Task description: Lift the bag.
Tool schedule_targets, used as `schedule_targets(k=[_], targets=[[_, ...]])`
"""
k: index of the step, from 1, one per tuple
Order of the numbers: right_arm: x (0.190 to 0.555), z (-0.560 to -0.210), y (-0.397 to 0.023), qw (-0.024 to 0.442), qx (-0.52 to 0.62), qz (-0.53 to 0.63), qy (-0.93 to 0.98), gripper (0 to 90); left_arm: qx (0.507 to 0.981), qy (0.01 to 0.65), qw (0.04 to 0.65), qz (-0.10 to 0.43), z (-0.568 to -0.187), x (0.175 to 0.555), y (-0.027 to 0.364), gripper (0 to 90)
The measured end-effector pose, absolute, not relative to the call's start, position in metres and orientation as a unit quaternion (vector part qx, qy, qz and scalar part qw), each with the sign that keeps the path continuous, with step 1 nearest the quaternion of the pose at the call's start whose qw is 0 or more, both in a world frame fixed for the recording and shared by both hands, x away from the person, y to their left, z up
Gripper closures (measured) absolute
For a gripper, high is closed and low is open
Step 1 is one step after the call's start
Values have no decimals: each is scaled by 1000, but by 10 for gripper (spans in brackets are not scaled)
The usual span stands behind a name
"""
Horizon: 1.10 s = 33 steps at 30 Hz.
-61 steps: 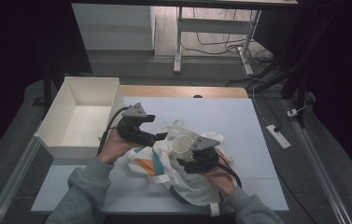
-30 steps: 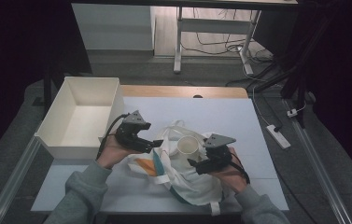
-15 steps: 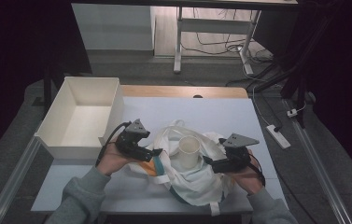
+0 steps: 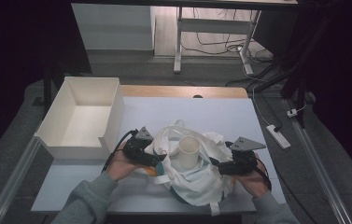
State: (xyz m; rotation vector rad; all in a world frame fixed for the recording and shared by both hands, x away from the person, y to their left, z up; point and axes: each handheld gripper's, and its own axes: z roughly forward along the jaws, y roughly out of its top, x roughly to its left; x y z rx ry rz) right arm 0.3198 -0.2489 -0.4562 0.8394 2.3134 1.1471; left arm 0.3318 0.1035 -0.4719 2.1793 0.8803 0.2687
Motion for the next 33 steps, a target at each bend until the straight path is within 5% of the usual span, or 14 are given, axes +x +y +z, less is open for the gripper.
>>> schedule_targets(k=[19,25,33], targets=[[316,-459,-257,216,307,399,837,192,847,384,363,62,-488,331,127,409],[313,-461,-255,226,318,350,852,310,849,385,361,28,-498,333,128,512],[313,-472,-256,227,326,289,871,643,862,371,342,42,-502,336,125,683]])
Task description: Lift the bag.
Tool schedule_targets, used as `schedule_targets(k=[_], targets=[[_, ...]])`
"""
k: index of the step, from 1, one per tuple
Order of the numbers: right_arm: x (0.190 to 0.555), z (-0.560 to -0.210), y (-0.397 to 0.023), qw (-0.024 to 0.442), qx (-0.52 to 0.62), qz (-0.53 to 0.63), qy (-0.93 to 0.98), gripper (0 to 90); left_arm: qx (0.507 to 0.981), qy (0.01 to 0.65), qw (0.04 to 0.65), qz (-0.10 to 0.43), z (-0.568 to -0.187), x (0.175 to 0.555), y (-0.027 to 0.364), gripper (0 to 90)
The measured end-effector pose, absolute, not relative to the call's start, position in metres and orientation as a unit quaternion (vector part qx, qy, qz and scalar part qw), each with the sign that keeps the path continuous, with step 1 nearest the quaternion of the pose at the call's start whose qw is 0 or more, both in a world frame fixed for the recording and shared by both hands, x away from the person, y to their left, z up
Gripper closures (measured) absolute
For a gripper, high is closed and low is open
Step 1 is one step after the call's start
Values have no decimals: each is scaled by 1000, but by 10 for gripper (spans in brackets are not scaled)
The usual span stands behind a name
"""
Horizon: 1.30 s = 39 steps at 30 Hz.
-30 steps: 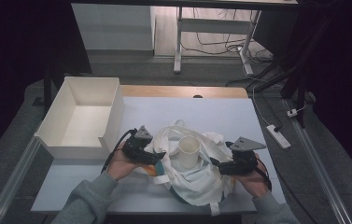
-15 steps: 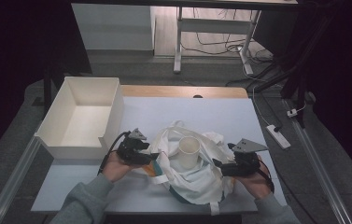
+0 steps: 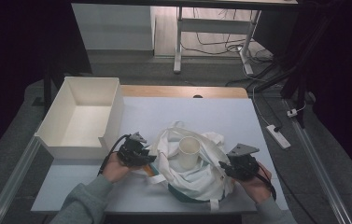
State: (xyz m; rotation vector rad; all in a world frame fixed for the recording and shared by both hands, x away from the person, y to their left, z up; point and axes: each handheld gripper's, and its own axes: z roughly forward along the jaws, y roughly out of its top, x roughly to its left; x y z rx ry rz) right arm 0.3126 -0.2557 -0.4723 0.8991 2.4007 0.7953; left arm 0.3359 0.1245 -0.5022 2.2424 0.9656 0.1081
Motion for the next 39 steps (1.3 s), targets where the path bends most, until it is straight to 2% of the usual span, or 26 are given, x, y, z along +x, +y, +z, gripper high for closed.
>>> schedule_targets(k=[3,7,17,32,39], targets=[[312,-470,-258,231,328,281,872,774,864,365,343,52,-500,334,124,789],[311,-463,-261,219,326,310,866,869,864,353,355,55,-491,330,127,816],[306,-429,-281,260,333,360,832,877,844,339,408,77,-447,322,150,828],[318,-386,-326,281,355,412,791,881,804,346,474,96,-408,322,191,839],[317,-357,-325,311,333,423,783,881,796,334,491,112,-392,321,197,840]])
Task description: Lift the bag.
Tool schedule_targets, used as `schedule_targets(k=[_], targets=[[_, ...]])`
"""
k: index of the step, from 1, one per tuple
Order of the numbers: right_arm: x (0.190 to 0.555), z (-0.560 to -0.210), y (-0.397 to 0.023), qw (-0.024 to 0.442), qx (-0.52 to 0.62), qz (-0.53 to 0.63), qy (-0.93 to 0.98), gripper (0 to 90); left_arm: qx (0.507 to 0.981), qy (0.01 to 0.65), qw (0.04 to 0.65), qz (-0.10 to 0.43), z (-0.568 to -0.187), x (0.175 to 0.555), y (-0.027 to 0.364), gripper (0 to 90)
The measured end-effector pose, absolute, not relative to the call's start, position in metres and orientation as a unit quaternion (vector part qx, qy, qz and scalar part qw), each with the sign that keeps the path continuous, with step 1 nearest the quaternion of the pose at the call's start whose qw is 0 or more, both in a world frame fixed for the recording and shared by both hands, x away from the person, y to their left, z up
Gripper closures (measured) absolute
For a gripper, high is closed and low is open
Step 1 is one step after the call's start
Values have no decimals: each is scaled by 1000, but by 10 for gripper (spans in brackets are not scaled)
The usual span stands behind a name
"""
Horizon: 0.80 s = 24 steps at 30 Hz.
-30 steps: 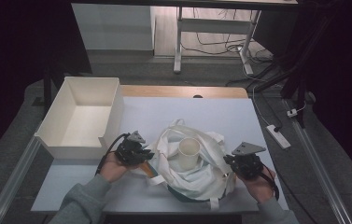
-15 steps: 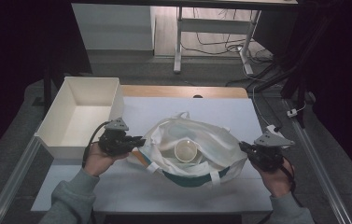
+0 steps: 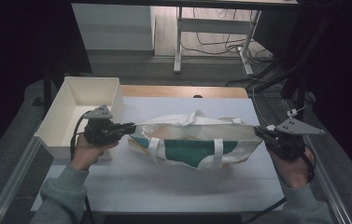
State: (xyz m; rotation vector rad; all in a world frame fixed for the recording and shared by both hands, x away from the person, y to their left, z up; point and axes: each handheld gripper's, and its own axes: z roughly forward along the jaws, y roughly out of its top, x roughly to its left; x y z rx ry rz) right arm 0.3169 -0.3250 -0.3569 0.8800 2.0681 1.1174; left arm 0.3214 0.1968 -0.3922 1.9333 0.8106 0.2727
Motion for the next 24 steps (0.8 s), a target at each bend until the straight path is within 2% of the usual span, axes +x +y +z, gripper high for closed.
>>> schedule_targets(k=[5,9,16,24], targets=[[318,-336,-319,336,317,429,776,882,789,331,502,126,-383,325,202,840],[330,-335,-314,349,319,426,771,881,786,344,496,137,-385,335,201,840],[371,-361,-302,359,335,384,782,881,790,371,470,131,-401,365,197,840],[410,-396,-302,333,361,360,793,881,806,382,433,132,-410,381,187,840]])
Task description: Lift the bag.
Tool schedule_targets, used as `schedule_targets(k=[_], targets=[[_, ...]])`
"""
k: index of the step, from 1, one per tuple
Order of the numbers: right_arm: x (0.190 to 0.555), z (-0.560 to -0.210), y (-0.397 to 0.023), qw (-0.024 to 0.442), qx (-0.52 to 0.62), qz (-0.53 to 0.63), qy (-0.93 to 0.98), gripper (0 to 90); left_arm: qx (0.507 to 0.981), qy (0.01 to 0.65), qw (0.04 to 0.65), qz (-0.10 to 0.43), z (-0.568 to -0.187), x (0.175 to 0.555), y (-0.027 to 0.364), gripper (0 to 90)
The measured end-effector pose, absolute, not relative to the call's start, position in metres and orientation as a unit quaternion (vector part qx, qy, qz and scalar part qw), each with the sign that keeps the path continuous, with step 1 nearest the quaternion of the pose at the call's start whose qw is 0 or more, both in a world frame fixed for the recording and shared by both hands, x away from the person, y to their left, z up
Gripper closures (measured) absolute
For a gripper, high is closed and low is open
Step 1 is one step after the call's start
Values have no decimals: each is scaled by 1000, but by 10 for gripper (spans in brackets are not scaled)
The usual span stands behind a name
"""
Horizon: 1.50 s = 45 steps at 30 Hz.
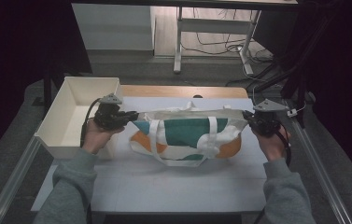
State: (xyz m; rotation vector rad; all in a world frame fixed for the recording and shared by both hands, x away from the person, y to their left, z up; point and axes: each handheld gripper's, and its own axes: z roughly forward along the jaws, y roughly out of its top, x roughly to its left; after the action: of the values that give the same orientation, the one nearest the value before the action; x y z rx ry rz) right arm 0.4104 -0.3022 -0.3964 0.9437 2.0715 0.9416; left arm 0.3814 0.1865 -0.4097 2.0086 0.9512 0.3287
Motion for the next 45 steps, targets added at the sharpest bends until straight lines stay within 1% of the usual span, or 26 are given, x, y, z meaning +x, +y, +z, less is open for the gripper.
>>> schedule_targets(k=[7,11,13,14,16,17,19,20,22,24,28,34,38,41,45], targets=[[421,-414,-305,313,378,358,794,881,813,383,418,131,-410,382,181,839],[423,-419,-305,305,384,360,794,880,813,385,416,131,-411,382,180,836],[421,-417,-305,306,385,363,792,861,812,388,416,133,-410,381,180,826],[419,-415,-304,311,385,366,788,810,812,389,414,135,-410,381,180,812],[415,-410,-303,321,388,384,774,657,810,386,420,137,-409,379,180,736],[412,-406,-303,317,387,400,768,610,807,385,425,139,-408,377,180,682],[404,-400,-302,311,380,422,762,539,800,380,442,141,-404,372,180,545],[400,-397,-299,309,375,429,761,508,796,378,450,144,-401,369,179,495],[391,-394,-295,308,363,440,761,465,793,373,459,149,-397,363,180,429],[383,-390,-292,300,351,454,762,447,790,371,464,151,-394,357,180,377],[367,-389,-289,286,327,471,767,431,793,364,462,159,-388,341,185,323],[348,-403,-297,262,309,485,775,425,791,370,452,179,-389,317,197,251],[335,-415,-303,252,303,481,783,428,758,397,488,171,-408,300,214,250],[327,-422,-307,248,302,478,787,428,757,411,472,188,-419,291,222,245],[318,-432,-313,245,306,476,788,428,748,415,480,195,-424,277,232,245]])
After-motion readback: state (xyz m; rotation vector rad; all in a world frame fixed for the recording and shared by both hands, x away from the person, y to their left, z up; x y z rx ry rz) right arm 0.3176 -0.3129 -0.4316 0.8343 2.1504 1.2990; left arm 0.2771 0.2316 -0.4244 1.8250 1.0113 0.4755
